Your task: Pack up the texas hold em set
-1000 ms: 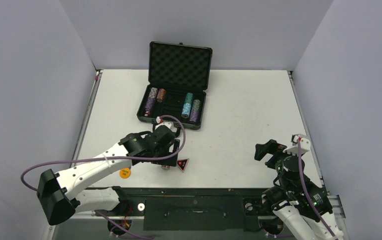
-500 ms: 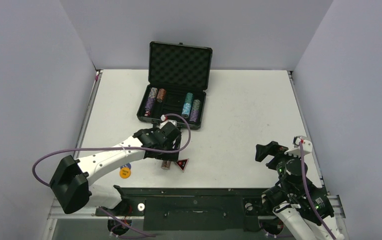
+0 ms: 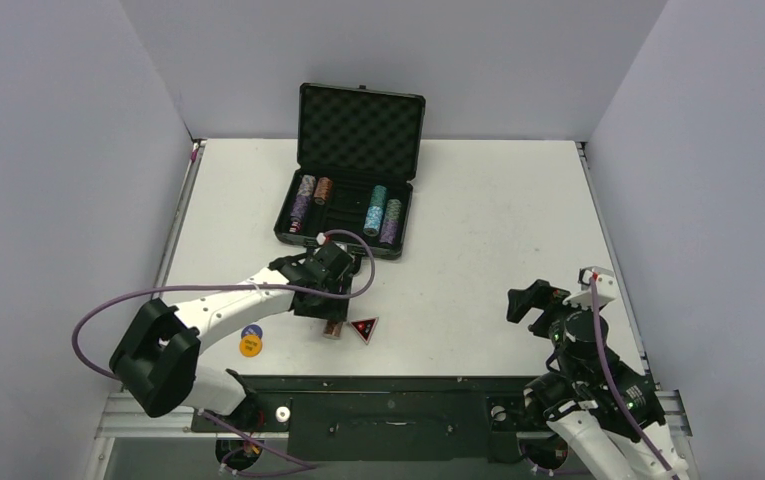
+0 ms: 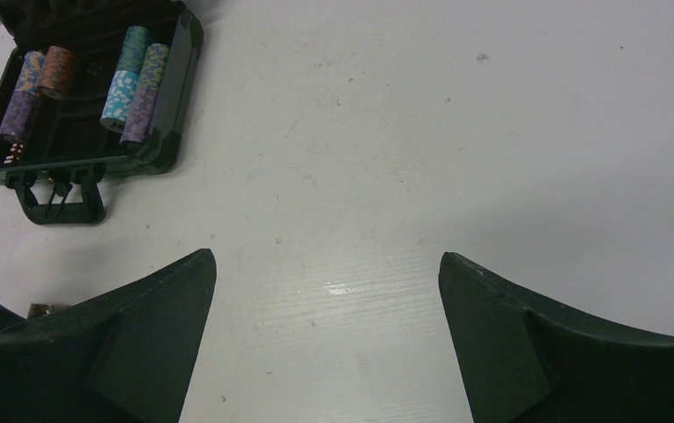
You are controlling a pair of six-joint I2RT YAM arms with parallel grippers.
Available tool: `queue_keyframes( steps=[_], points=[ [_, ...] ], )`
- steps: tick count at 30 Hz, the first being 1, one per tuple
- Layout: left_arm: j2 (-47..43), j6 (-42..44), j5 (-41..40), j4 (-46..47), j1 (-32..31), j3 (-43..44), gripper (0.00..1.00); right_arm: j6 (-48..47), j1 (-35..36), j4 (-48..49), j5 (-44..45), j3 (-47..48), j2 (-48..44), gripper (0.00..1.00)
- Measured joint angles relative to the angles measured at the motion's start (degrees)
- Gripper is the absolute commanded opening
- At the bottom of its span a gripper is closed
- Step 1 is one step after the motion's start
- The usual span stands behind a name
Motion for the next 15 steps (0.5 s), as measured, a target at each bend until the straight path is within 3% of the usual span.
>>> queue_keyframes(
  steps=[15],
  points=[
    [5.35,4.85,4.0,3.76,1.51,0.0,0.51,-0.2,0.07,0.02,-0.79,-0.02,-0.28,0.93]
  ],
)
